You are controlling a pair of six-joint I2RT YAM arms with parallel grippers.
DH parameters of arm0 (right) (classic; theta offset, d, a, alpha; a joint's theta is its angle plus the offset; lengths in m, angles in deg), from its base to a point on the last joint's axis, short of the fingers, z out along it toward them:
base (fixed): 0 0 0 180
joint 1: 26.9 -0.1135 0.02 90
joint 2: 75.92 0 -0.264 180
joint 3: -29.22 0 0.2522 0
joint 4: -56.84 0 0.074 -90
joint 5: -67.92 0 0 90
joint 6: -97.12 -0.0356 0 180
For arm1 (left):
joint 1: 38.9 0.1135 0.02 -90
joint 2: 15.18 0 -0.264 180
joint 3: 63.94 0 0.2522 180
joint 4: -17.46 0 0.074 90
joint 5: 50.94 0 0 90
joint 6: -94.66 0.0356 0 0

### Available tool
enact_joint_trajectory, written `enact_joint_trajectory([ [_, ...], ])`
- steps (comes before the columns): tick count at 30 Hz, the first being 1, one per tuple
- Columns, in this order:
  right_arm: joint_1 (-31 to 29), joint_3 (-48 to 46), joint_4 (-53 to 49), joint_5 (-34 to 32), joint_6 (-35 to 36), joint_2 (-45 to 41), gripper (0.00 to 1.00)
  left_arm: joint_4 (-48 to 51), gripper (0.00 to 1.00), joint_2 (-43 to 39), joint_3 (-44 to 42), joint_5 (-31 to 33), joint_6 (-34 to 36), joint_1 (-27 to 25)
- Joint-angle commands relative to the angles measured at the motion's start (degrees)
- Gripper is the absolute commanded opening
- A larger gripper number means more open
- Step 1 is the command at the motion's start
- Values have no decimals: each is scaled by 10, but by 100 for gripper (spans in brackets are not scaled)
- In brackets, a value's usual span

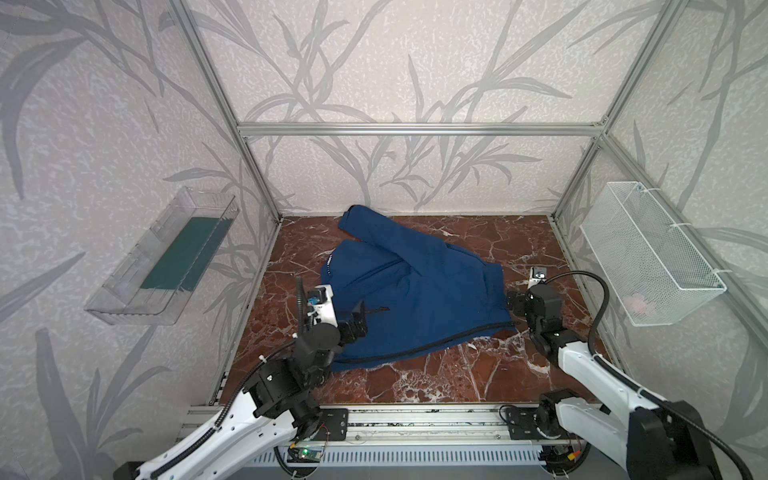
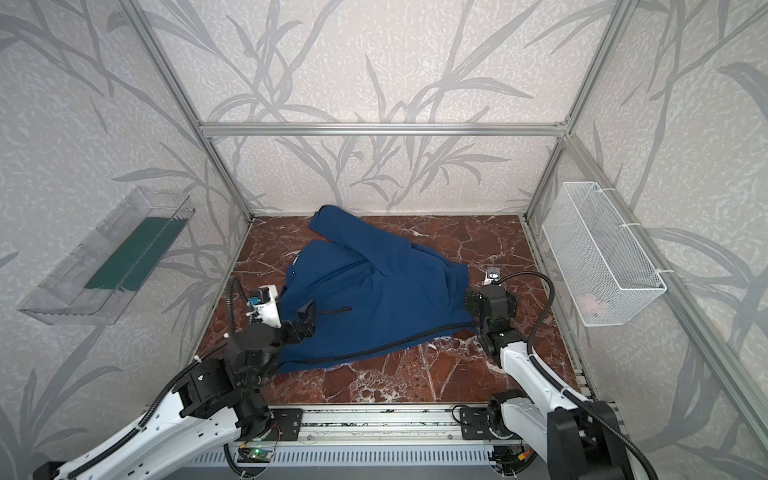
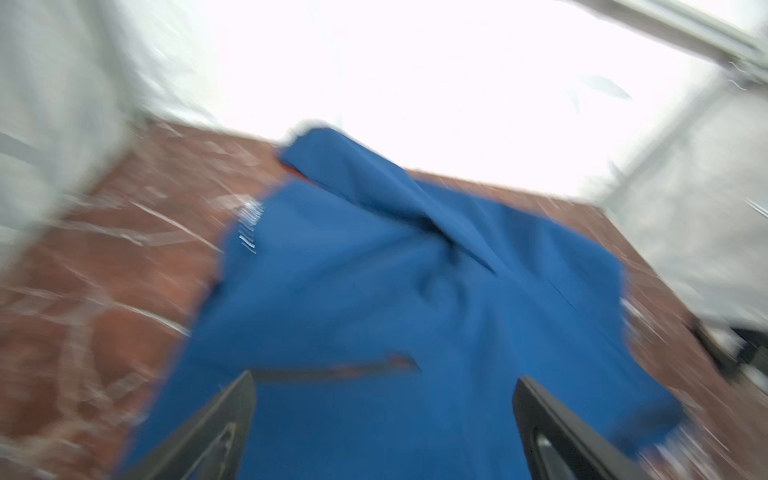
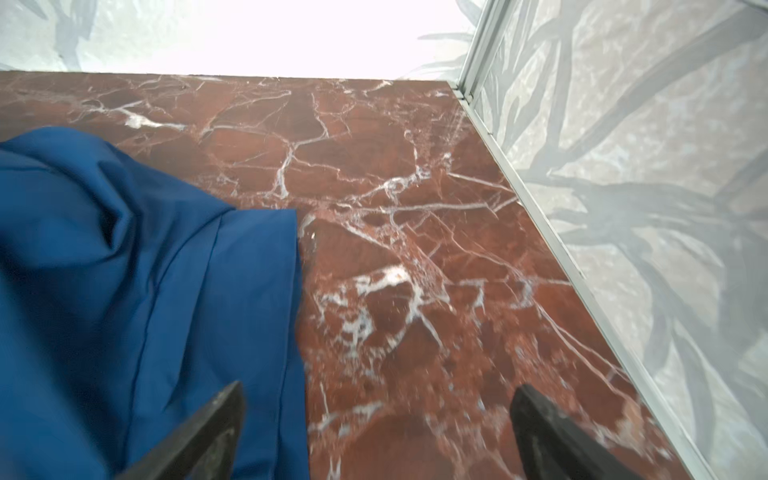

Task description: Zip up the jacket

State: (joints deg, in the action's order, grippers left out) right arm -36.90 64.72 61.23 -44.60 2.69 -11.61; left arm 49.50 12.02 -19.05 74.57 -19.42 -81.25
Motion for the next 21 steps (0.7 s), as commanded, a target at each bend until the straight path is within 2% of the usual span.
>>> enact_joint_trajectory([
  [1, 2, -8, 180, -4, 41, 76, 99, -139, 99, 3, -28, 44, 180, 79],
  [3, 3, -6, 233, -6, 55, 119, 99, -199, 99, 25, -46, 26, 230, 137],
  [7, 5, -15, 310, 25, 63, 185, 99, -306, 99, 98, -81, -35, 271, 242],
  [9, 6, -31, 381, 40, 68, 217, 99, -387, 99, 143, -110, -62, 282, 274],
  [11, 5, -32, 387, 62, 78, 235, 99, -517, 99, 206, -153, -98, 312, 303],
  [15, 5, -22, 396, 70, 81, 255, 99, -622, 99, 356, -162, -117, 286, 346],
  [17, 5, -2, 357, 65, 78, 253, 99, -679, 99, 428, -164, -116, 274, 356],
  [21, 9, 3, 336, 72, 74, 245, 99, -791, 99, 527, -176, -114, 227, 372],
])
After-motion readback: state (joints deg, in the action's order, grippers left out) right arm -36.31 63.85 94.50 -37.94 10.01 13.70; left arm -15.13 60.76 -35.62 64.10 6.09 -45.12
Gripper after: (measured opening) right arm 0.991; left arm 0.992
